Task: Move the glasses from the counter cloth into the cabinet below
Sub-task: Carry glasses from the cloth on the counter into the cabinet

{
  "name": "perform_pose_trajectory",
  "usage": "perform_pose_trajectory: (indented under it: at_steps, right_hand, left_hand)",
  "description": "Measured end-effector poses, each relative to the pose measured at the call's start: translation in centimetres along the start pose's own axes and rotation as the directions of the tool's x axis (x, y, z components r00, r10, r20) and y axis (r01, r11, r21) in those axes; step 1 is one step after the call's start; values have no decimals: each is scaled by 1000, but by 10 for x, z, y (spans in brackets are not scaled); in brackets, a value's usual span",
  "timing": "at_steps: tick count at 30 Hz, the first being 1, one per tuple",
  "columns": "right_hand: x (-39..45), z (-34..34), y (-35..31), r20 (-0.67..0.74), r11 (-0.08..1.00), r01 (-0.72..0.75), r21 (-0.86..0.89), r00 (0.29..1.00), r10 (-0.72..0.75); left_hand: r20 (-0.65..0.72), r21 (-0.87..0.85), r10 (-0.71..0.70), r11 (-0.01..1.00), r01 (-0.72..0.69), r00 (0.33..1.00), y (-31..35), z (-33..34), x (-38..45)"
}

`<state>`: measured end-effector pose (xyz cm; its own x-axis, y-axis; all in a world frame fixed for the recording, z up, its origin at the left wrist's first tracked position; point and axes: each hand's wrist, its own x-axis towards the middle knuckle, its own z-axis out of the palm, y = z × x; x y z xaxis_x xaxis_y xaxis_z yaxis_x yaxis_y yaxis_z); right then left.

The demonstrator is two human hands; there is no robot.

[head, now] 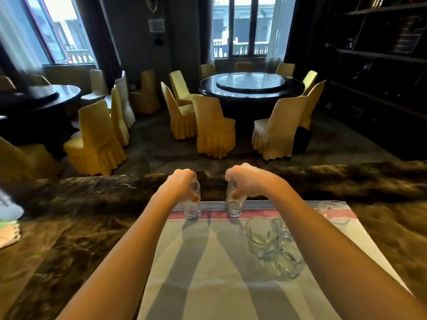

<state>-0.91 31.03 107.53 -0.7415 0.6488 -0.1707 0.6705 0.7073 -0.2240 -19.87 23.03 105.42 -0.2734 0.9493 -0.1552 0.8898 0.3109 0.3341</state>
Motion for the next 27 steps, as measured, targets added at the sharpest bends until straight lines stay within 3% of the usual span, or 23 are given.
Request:
perform_pose_trajectory:
  at_steps: [11,27]
  right_hand:
    - [37,37,-12,41,999,35,10,999,-36]
    - [39,36,-11,70,998,-13,56,998,9]
  left_hand:
    - [-16,-1,-6,1000,6,1000,-12,21,12]
    - [13,26,21,999,-22,1000,-15,21,13]
